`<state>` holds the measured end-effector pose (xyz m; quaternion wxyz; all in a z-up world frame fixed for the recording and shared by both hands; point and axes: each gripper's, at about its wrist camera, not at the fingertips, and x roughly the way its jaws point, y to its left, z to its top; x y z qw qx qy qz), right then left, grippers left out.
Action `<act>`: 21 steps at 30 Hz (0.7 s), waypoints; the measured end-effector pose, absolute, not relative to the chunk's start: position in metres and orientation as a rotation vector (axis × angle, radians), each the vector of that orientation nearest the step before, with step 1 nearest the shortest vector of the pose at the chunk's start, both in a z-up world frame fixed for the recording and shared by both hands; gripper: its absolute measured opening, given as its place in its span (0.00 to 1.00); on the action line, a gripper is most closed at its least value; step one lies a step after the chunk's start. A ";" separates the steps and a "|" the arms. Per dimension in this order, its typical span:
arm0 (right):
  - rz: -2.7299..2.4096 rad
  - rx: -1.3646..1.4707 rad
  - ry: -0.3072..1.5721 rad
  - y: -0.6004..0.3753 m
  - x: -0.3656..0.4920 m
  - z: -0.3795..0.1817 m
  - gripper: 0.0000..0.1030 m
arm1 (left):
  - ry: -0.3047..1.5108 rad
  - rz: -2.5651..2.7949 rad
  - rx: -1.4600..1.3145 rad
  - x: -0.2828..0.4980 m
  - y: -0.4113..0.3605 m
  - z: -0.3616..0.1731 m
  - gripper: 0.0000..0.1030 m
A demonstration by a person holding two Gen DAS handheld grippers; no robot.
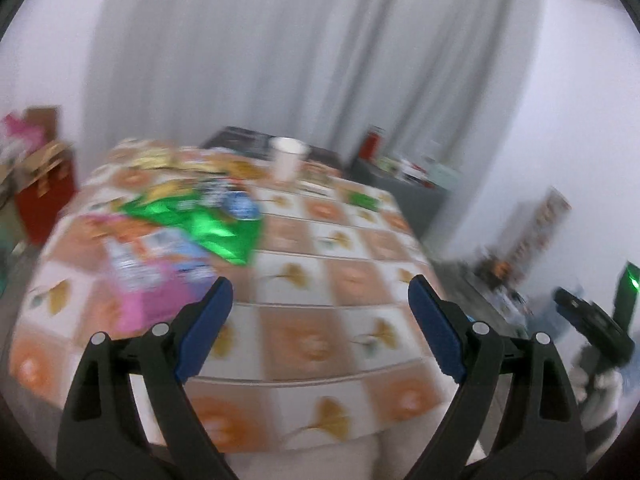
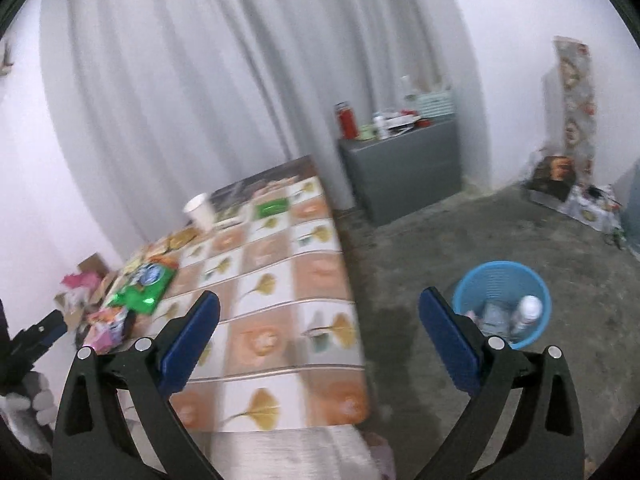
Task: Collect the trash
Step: 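Move both open tools back to the table, then grasp the pink chip bag with the left tool while the right tool grasps the green-red snack bag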
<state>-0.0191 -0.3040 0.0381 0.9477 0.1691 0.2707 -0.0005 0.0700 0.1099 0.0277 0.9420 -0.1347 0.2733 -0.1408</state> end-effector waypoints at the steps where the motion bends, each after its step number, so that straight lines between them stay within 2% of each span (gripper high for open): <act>1: 0.016 0.337 0.557 -0.299 -0.016 0.039 0.94 | 0.560 -0.263 -0.290 0.070 0.121 0.025 0.83; 13: 0.228 0.143 0.603 -0.197 0.041 0.052 0.94 | 0.719 0.070 -0.494 0.127 0.226 -0.029 0.81; 17: 0.329 0.024 0.601 -0.149 0.064 0.056 0.94 | 0.748 0.098 -0.527 0.145 0.241 -0.042 0.73; 21: 0.476 0.003 0.592 -0.112 0.104 0.067 0.94 | 0.784 0.095 -0.544 0.158 0.247 -0.055 0.59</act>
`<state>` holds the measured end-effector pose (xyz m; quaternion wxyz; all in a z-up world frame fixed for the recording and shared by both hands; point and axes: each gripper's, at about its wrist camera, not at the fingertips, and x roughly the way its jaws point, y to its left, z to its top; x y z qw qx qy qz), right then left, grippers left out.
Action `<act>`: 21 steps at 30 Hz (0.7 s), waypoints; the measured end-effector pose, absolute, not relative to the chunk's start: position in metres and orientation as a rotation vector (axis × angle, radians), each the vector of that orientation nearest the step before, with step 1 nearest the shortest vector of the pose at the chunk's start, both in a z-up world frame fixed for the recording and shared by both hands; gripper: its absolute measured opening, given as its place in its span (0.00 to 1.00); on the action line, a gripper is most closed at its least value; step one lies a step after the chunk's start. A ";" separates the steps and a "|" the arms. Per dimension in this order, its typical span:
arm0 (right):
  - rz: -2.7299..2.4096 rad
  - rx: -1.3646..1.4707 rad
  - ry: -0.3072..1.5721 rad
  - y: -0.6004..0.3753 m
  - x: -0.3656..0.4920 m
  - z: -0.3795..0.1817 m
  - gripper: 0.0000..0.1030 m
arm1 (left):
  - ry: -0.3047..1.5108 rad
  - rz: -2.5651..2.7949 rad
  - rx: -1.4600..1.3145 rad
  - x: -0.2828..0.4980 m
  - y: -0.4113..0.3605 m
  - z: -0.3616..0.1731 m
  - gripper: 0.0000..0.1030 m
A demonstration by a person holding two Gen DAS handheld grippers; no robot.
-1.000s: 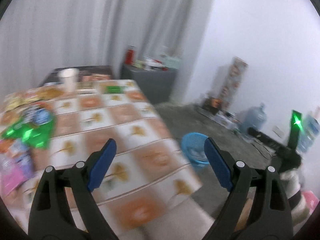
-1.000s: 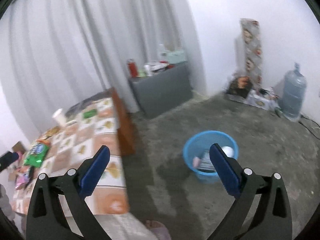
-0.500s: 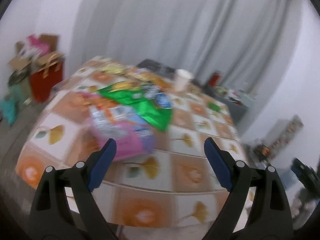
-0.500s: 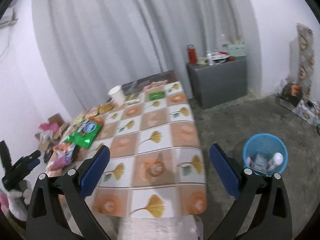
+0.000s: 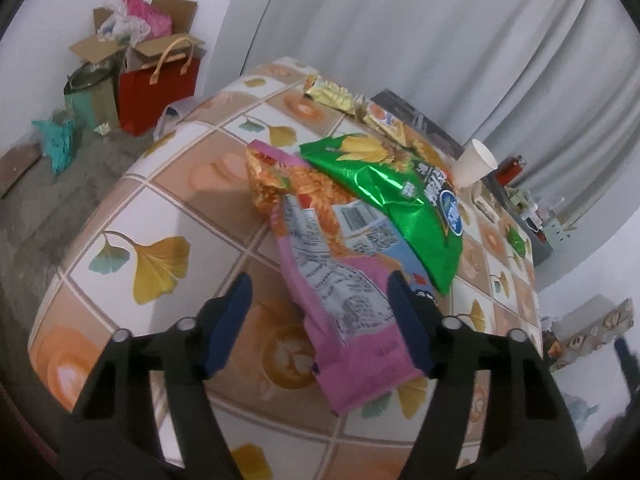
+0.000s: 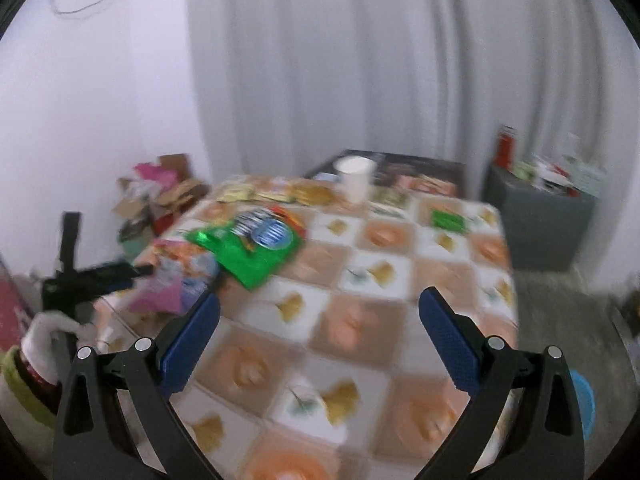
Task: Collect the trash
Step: 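Grasp the pink chip bag with the left tool while the right tool grasps the green-red snack bag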
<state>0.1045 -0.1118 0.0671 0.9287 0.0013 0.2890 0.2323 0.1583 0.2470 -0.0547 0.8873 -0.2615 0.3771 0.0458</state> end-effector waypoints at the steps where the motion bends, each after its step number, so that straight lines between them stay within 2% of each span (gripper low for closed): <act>1: 0.525 0.030 0.607 -0.104 0.123 0.070 0.94 | 0.789 0.090 -0.542 0.161 0.247 -0.057 0.57; 7: 0.741 0.151 0.764 -0.059 0.233 0.063 0.94 | 0.823 0.057 -0.492 0.169 0.241 -0.066 0.45; 13: 0.796 0.216 0.977 0.001 0.341 0.027 0.94 | 0.838 0.046 -0.481 0.169 0.245 -0.071 0.35; 21: 0.750 0.381 1.193 0.027 0.428 -0.031 0.94 | 0.832 0.048 -0.463 0.162 0.250 -0.072 0.30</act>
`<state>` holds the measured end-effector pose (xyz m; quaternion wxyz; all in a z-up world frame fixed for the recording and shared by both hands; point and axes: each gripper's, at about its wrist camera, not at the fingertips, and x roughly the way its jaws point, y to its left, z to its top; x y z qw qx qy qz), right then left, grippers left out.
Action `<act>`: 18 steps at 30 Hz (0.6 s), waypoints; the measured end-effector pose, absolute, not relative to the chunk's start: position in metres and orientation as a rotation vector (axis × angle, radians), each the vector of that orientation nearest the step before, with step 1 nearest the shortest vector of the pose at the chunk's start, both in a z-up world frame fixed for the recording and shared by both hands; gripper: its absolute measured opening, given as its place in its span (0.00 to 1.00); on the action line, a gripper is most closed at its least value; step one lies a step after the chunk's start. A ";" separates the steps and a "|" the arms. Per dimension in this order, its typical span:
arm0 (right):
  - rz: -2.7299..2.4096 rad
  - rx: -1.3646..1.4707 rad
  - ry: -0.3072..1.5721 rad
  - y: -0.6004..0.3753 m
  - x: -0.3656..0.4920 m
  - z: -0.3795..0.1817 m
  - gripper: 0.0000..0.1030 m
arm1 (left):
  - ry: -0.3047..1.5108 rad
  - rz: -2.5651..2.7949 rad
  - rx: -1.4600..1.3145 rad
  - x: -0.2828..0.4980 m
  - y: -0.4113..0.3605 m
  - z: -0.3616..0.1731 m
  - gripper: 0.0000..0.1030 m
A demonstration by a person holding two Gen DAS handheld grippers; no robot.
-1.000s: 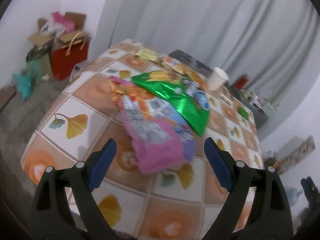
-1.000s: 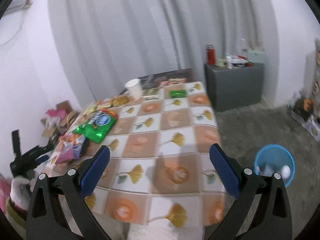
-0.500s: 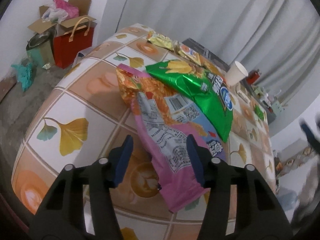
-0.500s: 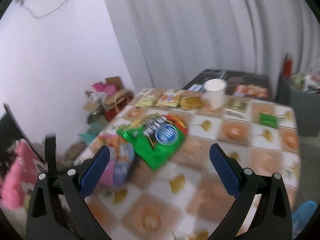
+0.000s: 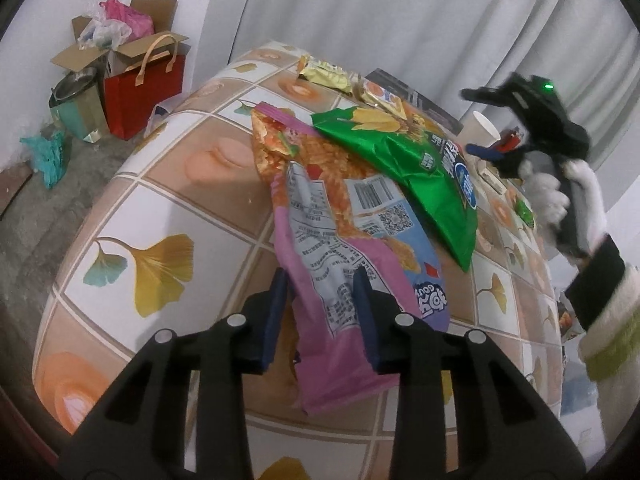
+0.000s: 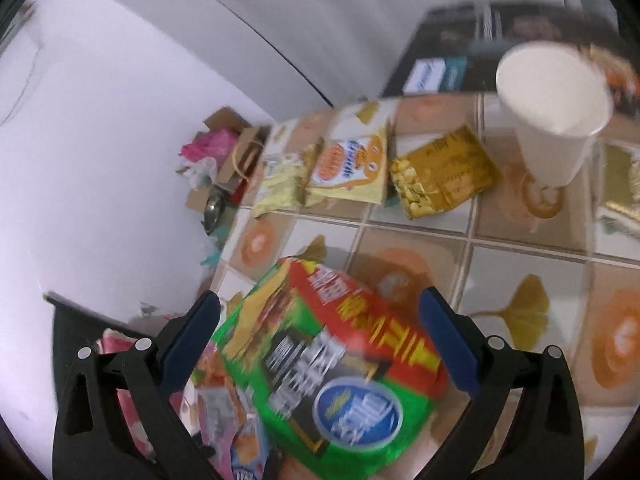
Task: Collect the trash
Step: 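Grasp the pink chip bag with the left tool while the right tool grasps the green-red snack bag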
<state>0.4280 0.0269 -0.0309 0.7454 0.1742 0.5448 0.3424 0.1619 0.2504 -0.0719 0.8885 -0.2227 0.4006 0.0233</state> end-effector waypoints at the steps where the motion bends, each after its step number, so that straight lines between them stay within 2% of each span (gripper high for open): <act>1: 0.750 0.382 1.220 0.029 0.433 -0.038 0.94 | 0.832 0.048 -0.461 0.162 0.251 -0.072 0.30; 6: 0.835 0.433 1.356 0.036 0.437 -0.066 0.93 | 0.822 0.055 -0.418 0.162 0.246 -0.071 0.29; 8: 0.868 0.431 1.372 0.035 0.428 -0.069 0.90 | 0.818 0.056 -0.419 0.162 0.246 -0.070 0.28; 13: 0.922 0.429 1.399 0.021 0.400 -0.071 0.72 | 0.815 0.054 -0.418 0.160 0.243 -0.069 0.27; 18: 0.981 0.407 1.403 0.002 0.353 -0.066 0.62 | 0.818 0.019 -0.435 0.155 0.239 -0.069 0.25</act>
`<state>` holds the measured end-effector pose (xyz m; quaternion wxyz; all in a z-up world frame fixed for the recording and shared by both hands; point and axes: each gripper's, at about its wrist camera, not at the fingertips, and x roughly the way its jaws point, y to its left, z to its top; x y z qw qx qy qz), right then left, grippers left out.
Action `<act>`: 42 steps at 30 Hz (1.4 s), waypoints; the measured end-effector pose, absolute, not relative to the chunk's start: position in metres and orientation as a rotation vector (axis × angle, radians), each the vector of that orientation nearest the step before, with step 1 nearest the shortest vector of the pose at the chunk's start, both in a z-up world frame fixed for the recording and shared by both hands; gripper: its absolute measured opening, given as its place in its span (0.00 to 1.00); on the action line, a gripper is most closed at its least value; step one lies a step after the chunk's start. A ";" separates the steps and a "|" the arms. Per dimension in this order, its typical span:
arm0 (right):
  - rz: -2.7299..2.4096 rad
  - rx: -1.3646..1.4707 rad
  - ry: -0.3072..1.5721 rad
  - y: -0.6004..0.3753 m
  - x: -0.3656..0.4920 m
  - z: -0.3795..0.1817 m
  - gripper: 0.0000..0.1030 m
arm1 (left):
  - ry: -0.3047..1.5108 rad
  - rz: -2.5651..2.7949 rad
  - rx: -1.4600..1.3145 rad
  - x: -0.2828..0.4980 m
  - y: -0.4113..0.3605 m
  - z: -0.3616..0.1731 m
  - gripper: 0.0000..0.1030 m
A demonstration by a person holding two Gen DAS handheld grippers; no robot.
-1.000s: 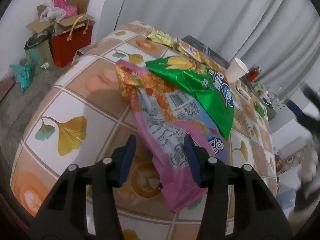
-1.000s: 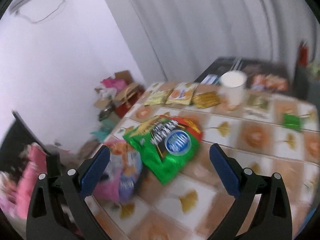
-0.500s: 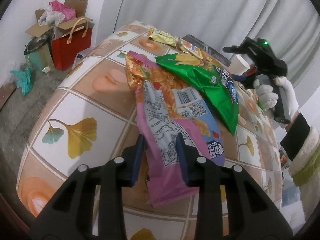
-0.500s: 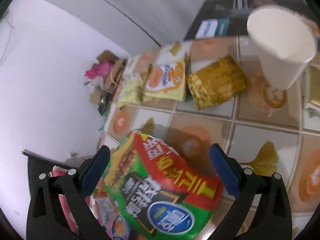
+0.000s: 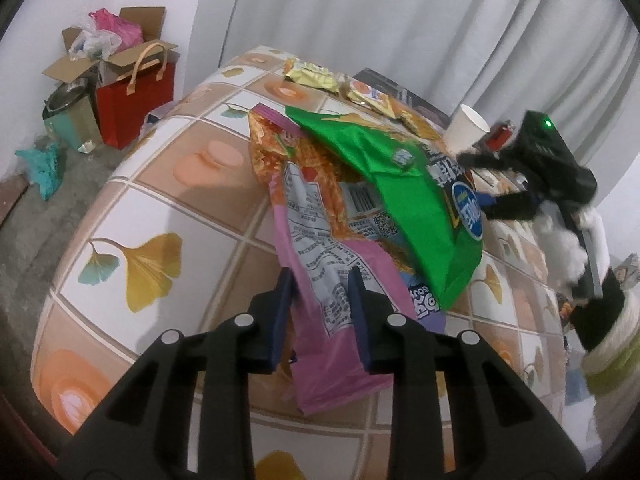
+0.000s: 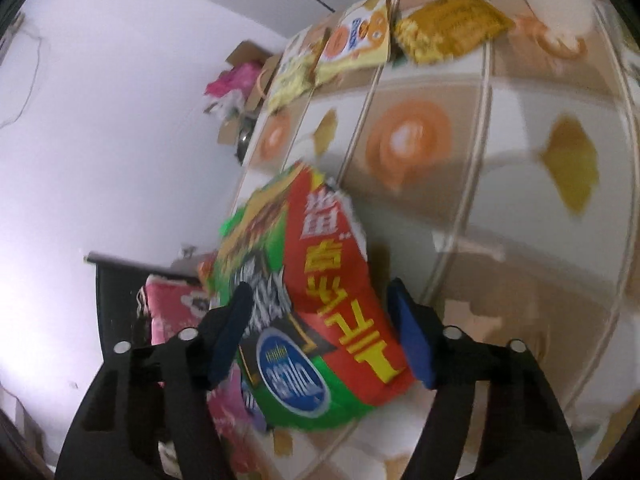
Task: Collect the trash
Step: 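Grasp the pink chip bag with the left tool while the right tool grasps the green-red snack bag, then carry the pink bag in the left tool while the right tool carries the green bag to the wastebasket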
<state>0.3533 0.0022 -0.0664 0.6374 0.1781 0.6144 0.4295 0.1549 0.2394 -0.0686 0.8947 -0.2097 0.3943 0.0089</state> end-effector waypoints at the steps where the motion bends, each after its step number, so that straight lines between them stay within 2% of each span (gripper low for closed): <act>1: 0.982 0.400 1.401 -0.003 0.342 -0.064 0.58 | 0.815 0.008 -0.435 0.153 0.237 -0.068 0.24; 7: 0.948 0.433 1.374 -0.036 0.283 -0.054 0.40 | 0.801 -0.043 -0.437 0.145 0.223 -0.062 0.19; 13: 0.904 0.586 1.294 -0.085 0.237 -0.048 0.28 | 0.808 -0.098 -0.433 0.133 0.202 -0.059 0.17; 24: 0.811 0.946 1.104 -0.182 0.157 -0.049 0.22 | 0.818 -0.211 -0.452 0.104 0.167 -0.047 0.17; 32: 0.754 1.043 0.901 -0.254 0.104 -0.020 0.22 | 0.794 -0.271 -0.415 0.095 0.139 -0.027 0.17; 42: 0.660 1.132 0.716 -0.325 0.029 -0.013 0.22 | 0.715 -0.370 -0.313 0.093 0.090 0.017 0.17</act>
